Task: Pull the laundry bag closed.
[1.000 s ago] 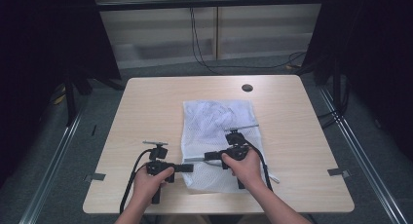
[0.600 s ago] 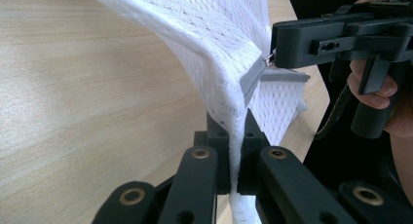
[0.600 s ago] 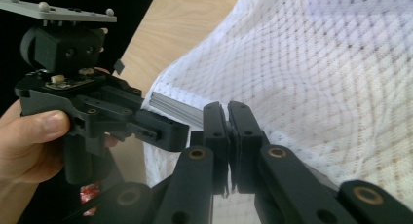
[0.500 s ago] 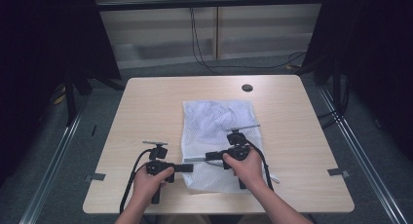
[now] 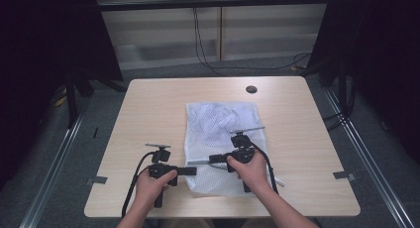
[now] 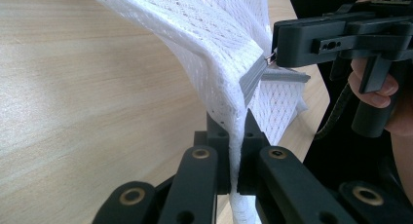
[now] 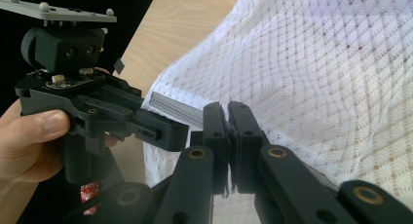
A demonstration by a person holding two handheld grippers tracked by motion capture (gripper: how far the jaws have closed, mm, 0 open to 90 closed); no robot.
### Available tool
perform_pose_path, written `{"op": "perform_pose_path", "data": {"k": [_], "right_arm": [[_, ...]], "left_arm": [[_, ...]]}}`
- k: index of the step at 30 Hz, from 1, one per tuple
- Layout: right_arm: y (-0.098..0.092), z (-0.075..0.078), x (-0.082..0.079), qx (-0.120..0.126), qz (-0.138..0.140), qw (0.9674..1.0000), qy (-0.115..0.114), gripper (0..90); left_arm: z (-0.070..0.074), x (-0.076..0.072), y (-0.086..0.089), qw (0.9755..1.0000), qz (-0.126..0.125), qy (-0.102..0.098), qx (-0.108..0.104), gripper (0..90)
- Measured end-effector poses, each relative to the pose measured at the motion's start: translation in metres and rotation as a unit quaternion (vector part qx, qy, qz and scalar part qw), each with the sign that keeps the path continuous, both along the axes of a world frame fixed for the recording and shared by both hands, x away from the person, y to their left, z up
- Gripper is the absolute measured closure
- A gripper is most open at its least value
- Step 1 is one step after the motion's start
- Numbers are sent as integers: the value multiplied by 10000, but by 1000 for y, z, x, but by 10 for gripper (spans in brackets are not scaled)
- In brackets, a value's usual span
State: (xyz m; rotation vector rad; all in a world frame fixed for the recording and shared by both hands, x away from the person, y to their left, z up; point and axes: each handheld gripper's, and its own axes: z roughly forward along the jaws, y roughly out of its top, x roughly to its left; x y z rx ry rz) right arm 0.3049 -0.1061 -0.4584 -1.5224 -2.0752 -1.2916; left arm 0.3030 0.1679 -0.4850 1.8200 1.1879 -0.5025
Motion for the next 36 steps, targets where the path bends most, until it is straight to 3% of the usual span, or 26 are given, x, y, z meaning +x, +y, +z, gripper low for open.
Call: {"op": "perform_pose_path", "data": {"k": [5,9,17,23,36], "right_arm": [[-2,-1,0,-88,14,9999,-65,877],[-10,-1,2,-4,-68,10000,4,876],[-14,-1,1,-13,-60,10000,8,877],[-19,-2,0,15,-110,9999,62,876],[-30,-2,0,-16,-138,9999,45,876]], "left_arm": [[0,0,1,10000,57,25,13,885],[0,0,2,9998,151,130,-87,885],[0,0,2,10000,6,45,-11,885],[-1,0,3,9998,112,123,-61,885],[-1,1,4,9999,80,86,-23,885]]}}
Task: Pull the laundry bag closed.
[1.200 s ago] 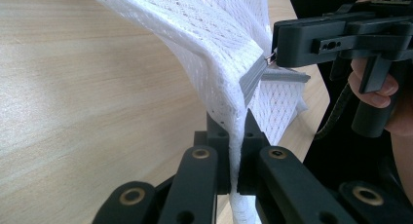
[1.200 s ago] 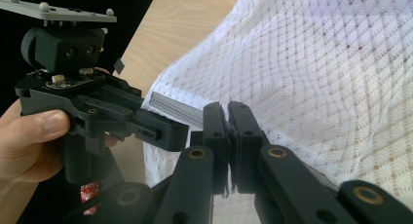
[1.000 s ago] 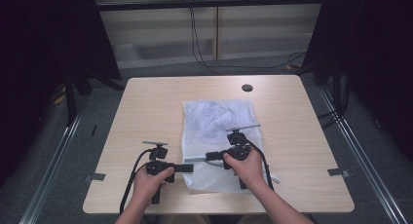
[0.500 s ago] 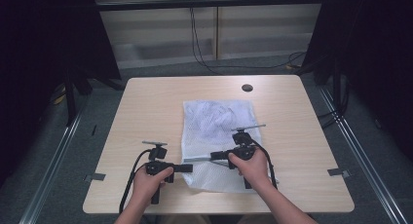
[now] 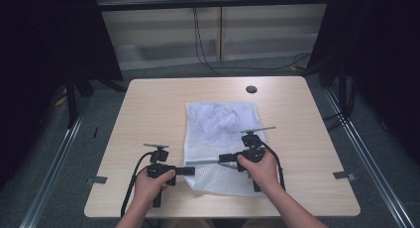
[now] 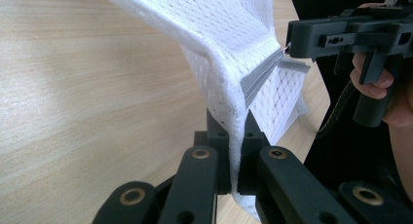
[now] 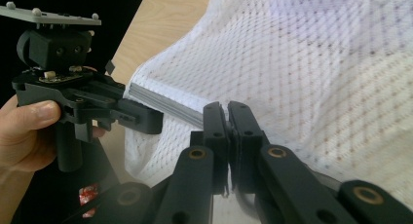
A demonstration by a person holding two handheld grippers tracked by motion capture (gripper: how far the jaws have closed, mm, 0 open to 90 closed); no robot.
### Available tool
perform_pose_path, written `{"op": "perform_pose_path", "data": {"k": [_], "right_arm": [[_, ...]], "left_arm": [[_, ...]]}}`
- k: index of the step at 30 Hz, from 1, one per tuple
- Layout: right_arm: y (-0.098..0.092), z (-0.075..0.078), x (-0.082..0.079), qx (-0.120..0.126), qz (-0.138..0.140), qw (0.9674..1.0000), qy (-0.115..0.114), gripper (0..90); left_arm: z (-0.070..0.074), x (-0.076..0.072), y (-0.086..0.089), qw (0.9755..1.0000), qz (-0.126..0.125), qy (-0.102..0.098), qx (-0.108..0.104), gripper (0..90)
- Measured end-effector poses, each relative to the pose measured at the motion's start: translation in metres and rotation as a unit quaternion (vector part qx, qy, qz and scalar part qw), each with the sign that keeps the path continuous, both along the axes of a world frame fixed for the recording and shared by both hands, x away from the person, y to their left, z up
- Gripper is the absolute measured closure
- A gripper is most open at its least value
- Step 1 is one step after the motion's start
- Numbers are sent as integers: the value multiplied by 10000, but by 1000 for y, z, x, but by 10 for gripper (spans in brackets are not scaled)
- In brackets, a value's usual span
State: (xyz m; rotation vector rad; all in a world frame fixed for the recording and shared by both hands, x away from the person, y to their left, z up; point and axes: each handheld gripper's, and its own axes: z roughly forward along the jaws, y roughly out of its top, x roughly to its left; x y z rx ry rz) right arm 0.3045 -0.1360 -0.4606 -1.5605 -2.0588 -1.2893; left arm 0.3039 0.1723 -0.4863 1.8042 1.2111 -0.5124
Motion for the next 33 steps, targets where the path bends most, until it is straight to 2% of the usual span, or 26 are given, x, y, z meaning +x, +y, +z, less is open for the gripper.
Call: {"op": "perform_pose_path", "data": {"k": [11,20,30,33], "right_arm": [[-10,1,-1,-32,-45,10000,-10,876],[-11,2,-2,-12,-36,10000,-24,876],[-12,2,-2,50,-14,10000,60,876],[-15,2,-2,11,-61,10000,23,876]], "left_arm": [[0,0,0,10000,-3,24,-13,885],[0,0,0,10000,-11,38,-7,885],[0,0,0,10000,-29,50,14,885],[1,0,1,10000,42,71,-3,886]]}}
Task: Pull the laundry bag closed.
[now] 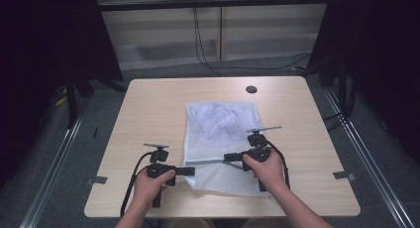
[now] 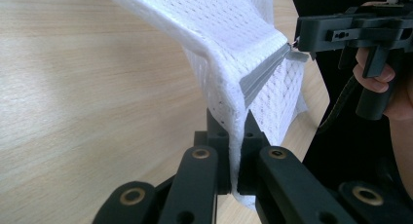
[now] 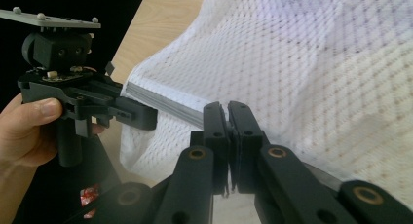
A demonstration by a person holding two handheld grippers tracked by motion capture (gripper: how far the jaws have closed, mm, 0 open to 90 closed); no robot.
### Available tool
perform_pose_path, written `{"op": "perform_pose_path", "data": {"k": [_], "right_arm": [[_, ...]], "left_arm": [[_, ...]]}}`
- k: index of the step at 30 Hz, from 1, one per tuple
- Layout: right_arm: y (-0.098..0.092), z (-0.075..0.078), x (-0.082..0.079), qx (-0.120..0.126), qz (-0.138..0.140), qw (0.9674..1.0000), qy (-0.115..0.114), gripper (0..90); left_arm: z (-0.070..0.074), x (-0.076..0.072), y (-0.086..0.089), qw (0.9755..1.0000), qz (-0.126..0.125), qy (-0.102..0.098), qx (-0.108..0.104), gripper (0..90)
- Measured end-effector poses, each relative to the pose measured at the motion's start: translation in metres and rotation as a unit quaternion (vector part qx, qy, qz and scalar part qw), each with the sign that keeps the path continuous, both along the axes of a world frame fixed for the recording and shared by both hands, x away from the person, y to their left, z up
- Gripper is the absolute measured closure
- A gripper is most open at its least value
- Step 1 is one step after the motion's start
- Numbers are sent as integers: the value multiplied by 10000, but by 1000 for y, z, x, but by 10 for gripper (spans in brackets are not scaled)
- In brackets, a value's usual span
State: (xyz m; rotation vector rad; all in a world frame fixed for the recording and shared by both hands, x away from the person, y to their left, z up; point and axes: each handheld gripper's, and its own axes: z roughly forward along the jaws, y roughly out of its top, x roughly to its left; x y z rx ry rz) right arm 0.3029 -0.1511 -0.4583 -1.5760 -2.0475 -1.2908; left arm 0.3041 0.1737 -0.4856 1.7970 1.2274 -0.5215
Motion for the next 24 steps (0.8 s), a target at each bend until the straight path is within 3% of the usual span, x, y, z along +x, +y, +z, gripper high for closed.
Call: {"op": "perform_pose_path", "data": {"k": [24], "right_arm": [[-18,-1,-2,24,-124,9999,-9,876]], "left_arm": [[0,-1,3,10000,-28,-8,51,886]]}}
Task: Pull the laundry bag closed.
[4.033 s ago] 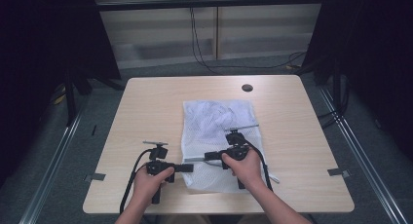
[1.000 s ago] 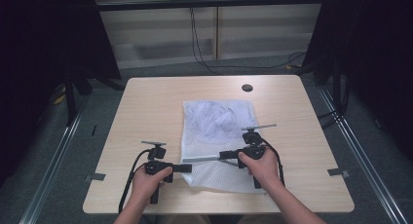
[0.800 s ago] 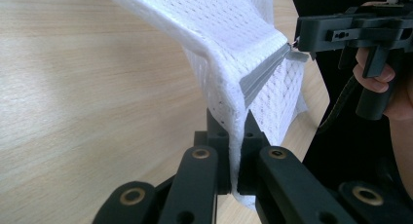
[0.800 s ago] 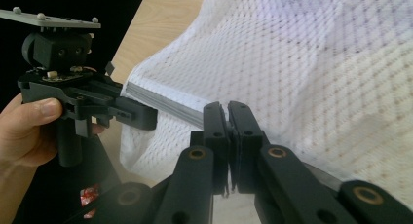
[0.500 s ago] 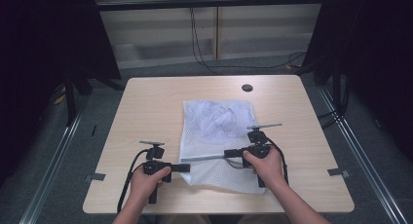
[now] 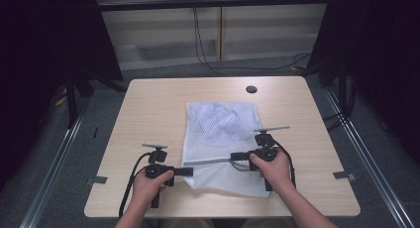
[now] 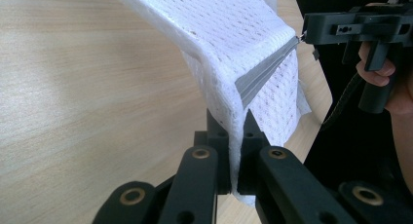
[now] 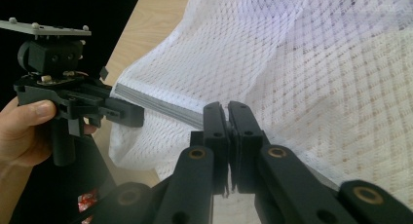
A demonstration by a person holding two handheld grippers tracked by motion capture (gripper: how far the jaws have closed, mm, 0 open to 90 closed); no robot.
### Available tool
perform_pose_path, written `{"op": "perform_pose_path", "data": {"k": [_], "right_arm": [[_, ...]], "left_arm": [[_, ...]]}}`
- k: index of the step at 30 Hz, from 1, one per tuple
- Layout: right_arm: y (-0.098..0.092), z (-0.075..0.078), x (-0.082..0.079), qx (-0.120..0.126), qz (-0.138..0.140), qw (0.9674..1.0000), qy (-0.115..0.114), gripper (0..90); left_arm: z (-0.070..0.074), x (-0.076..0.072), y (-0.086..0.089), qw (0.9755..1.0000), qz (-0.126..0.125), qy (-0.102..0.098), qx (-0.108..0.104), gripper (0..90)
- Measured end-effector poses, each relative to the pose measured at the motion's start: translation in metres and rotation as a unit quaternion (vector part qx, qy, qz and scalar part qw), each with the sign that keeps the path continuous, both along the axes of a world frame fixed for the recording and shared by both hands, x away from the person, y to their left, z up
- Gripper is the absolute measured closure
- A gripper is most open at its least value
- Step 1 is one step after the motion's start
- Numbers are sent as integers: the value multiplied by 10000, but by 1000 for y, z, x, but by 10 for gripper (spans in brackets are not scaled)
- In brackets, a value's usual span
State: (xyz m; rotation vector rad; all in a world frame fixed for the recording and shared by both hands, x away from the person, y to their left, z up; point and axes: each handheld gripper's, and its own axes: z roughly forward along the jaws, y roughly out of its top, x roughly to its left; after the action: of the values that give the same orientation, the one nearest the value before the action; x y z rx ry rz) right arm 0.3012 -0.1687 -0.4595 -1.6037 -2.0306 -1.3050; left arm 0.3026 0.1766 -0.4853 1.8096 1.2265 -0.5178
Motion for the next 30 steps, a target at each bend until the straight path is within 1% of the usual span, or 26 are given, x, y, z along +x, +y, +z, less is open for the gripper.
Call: {"op": "perform_pose_path", "data": {"k": [2,3,5,8,9,12,13,14,17,18,19,21,23,28,29,30], "right_arm": [[-1,0,0,-17,-8,10000,6,876],[-1,-1,-1,-9,-3,10000,15,876],[-1,-1,-1,-14,9,10000,-4,876],[-2,-1,-1,-6,6,10000,-17,876],[-2,-1,-1,0,2,10000,-14,876],[-3,-1,-1,-31,-12,10000,-24,876],[-4,-1,-1,13,-21,10000,-26,876],[-4,-1,-1,18,-19,10000,-25,876],[-5,-2,-1,30,-13,10000,-2,876],[-5,-2,-1,39,-12,10000,0,876],[-6,-2,-1,45,-11,10000,5,876],[-7,-2,-1,68,-23,10000,-19,876],[-7,-3,-1,87,-11,10000,-19,877],[-7,-5,0,71,2,10000,2,876],[-7,-5,0,117,-3,9999,8,876],[-7,-5,0,127,-5,9999,12,876]], "left_arm": [[0,-1,-1,10000,33,18,-16,886],[0,0,0,10000,-13,5,10,886],[0,-1,-1,10000,18,6,14,886],[0,-1,-1,10000,48,32,-27,886],[0,-1,-1,10000,-5,21,-11,885],[0,0,0,10000,1,10,-17,885],[0,0,0,10000,-30,0,-4,886],[0,0,0,10000,3,31,-16,886],[0,0,-1,10000,33,28,-32,886],[1,0,0,10000,-38,18,-22,886],[1,-1,0,10000,15,43,-45,885],[0,-1,1,10000,-19,3,-11,886],[0,-2,0,10000,31,33,-7,886],[-1,-1,2,10000,60,31,-3,886],[-1,-1,2,10000,16,12,18,886],[0,0,1,10000,27,25,8,886]]}}
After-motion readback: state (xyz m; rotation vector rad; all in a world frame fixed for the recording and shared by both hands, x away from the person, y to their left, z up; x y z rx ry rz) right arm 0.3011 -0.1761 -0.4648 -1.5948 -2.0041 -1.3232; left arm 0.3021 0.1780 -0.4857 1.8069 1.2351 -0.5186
